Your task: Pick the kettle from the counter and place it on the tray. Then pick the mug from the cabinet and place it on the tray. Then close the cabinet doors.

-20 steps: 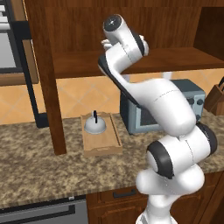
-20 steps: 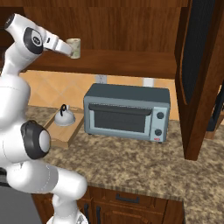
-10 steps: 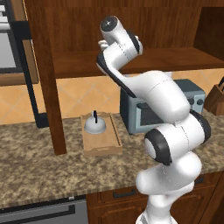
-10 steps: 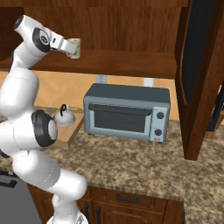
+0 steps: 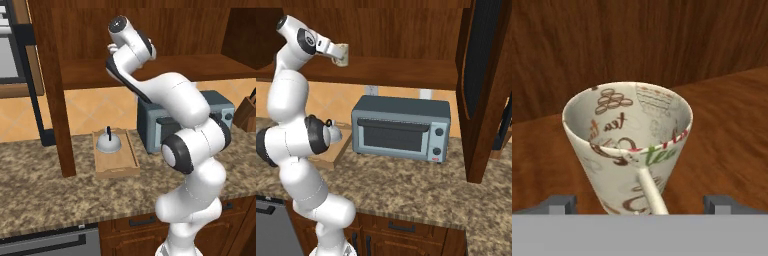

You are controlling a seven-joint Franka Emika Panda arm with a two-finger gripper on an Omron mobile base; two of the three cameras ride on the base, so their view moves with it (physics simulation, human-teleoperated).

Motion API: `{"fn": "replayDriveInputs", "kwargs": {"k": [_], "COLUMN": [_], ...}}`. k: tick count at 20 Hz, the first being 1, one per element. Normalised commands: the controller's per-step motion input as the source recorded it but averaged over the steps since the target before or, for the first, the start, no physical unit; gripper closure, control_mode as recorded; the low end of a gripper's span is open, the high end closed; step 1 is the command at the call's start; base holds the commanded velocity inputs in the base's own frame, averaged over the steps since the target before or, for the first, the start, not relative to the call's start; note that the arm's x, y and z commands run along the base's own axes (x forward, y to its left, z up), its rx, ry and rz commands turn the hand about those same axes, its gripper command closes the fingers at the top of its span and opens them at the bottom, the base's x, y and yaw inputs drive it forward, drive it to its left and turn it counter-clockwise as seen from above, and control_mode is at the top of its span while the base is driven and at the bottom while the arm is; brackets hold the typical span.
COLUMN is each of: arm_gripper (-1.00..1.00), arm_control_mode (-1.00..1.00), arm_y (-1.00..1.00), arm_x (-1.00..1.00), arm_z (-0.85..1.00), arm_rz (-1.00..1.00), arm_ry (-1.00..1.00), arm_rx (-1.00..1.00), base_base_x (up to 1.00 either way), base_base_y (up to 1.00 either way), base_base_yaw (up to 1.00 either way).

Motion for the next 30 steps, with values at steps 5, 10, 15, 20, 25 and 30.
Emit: {"fn": "replayDriveInputs", "kwargs": {"k": [5, 10, 15, 20, 25, 30], "arm_gripper": [1.0, 1.0, 1.0, 1.0, 1.0, 1.0], "arm_control_mode": [-1.0, -1.0, -1.0, -1.0, -1.0, -1.0], "arm_y": [0.0, -0.08, -0.16, -0.01, 0.11, 0.08], "arm_x": [0.0, 0.02, 0.0, -0.57, -0.87, -0.87], "arm_z": [0.0, -0.08, -0.23, -0.11, -0.02, 0.08], "arm_rz": [0.0, 0.0, 0.0, 0.04, 0.07, 0.01], "arm_ry": [0.0, 0.0, -0.02, -0.3, -0.04, 0.09], "arm_rx": [0.0, 0.0, 0.0, -0.01, 0.0, 0.04], "base_base_x": [0.0, 0.0, 0.0, 0.0, 0.0, 0.0], "base_base_y": [0.0, 0.0, 0.0, 0.0, 0.0, 0.0], "base_base_yaw": [0.0, 0.0, 0.0, 0.0, 0.0, 0.0]}}
